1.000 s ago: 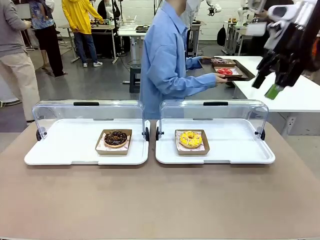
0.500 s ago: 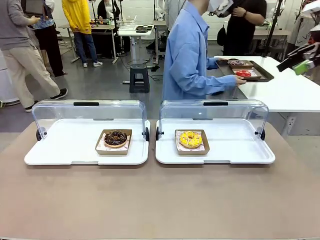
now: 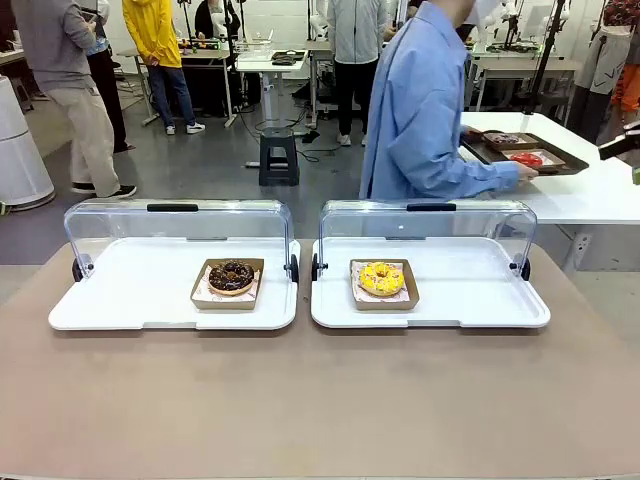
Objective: Provide the desired donut to the person.
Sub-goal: Place the picked Paper togo box onto the Handle tray extended by the person.
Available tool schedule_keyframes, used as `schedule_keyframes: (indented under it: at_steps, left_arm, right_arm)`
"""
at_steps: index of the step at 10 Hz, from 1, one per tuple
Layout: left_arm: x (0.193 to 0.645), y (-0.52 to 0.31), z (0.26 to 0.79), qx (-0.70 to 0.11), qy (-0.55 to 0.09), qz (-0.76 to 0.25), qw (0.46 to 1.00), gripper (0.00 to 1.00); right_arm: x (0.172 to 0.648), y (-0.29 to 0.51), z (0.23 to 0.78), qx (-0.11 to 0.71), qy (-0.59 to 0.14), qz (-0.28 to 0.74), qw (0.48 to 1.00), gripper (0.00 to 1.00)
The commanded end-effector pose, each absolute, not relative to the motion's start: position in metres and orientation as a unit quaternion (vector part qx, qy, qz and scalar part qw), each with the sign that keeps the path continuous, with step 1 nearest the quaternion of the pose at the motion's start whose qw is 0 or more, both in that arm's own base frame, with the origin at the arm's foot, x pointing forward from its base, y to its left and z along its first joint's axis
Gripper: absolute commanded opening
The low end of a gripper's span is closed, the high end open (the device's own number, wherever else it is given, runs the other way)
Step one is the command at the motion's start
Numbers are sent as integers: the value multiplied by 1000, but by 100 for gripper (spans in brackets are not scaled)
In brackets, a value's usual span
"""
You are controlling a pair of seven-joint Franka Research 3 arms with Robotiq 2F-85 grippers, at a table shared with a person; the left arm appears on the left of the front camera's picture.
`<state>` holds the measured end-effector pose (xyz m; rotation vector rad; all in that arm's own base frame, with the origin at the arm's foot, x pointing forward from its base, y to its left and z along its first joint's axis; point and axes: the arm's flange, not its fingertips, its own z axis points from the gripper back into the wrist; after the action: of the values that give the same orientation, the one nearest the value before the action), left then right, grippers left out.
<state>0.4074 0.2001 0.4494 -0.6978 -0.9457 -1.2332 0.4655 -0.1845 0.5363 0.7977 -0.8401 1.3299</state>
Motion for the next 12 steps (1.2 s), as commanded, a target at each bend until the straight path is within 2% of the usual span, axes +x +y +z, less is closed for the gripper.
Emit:
schedule_keyframes:
  at_steps: [1, 2, 3, 7, 10, 12]
  left_arm:
    - [406, 201, 451, -308, -422, -544, 657, 100]
    - [406, 201, 451, -308, -422, -544, 657, 100]
    - [406, 201, 451, -308, -422, -544, 657, 100]
    - [406, 201, 451, -308, -422, -544, 657, 100]
    - [406, 201, 451, -308, -422, -544, 657, 100]
    - [406, 201, 451, -308, -422, -544, 657, 100]
  right_arm:
    - [461, -169, 525, 308, -352, 579, 668, 100]
    - [463, -165, 523, 323, -342, 566, 677, 100]
    - [467, -186, 527, 333, -365, 577, 650, 100]
    - [468, -182, 523, 329, -360, 574, 658, 100]
    - [466, -178, 497, 322, -394, 537, 673, 100]
    - [463, -177, 481, 326, -422, 533, 657, 100]
